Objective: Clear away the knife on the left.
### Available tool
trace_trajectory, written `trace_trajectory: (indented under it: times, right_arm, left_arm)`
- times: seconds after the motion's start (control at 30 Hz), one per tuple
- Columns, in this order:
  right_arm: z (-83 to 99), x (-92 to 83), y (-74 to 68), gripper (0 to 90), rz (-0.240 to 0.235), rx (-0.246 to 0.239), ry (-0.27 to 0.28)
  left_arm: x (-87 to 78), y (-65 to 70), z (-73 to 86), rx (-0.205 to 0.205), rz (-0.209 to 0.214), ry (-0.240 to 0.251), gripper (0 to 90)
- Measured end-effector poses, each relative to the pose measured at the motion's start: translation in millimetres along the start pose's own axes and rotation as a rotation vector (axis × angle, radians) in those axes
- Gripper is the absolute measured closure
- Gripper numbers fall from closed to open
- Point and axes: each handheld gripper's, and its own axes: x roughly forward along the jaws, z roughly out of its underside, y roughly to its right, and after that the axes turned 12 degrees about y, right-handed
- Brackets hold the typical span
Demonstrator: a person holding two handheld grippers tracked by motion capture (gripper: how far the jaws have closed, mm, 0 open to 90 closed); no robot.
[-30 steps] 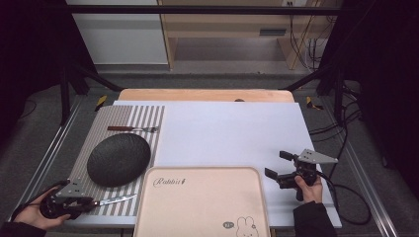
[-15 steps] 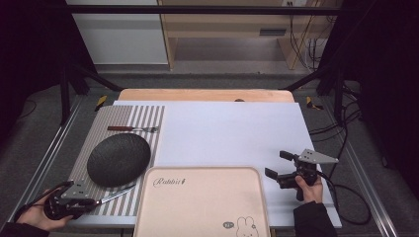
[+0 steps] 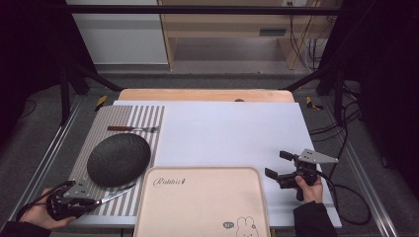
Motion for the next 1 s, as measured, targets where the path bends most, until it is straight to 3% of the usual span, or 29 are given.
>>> trace_trajectory:
  times: [0.5,0.83,1.0]
  right_arm:
    - [0.2,0.1,0.3,0.2,0.001,-0.001,-0.001]
    - [0.3,0.3,0.3,0.2,0.001,-0.001,-0.003]
    - [0.4,0.3,0.3,0.2,0.002,-0.001,-0.003]
  left_arm:
    - [-4.0,3.6,-2.8,0.034,0.008,0.026,77.5]
    - [-19.9,9.8,-8.3,0.026,-0.013,0.109,77.4]
    - [-19.0,13.4,-15.4,0.016,-0.015,0.137,77.4]
